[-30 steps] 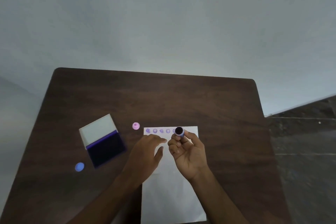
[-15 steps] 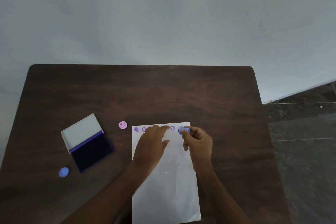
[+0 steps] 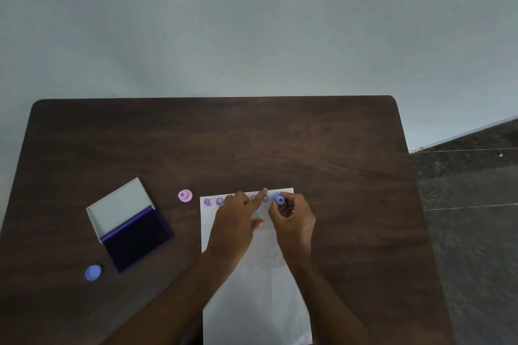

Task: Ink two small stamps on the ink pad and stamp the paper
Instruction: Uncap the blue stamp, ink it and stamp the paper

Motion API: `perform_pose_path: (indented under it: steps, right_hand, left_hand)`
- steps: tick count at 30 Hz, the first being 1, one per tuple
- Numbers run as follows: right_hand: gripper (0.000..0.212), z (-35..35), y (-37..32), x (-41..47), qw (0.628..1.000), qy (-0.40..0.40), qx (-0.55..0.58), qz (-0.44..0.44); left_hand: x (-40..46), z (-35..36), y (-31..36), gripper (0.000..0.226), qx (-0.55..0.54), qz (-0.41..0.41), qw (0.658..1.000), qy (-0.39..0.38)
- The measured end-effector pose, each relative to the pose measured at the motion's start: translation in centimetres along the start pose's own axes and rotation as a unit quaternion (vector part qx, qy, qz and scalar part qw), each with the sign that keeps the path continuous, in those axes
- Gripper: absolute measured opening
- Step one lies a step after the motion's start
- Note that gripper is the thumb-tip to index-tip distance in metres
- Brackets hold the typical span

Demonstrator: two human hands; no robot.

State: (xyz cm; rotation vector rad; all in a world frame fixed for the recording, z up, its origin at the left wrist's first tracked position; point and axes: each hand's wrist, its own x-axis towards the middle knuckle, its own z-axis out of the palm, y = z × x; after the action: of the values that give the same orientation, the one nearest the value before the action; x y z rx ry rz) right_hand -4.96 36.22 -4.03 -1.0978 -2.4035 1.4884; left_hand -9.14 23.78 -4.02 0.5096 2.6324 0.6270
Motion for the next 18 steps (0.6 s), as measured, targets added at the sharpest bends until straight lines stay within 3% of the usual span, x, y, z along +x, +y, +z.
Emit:
perform_pose_path:
  steps: [18]
  right_hand:
    - [0.020,0.32,0.66,0.28,1.000,0.013,-0.021,-0.016]
  left_hand:
    - [0.41,0.49,-0.05,0.071,0.016,-0.014,1.000,-0.013]
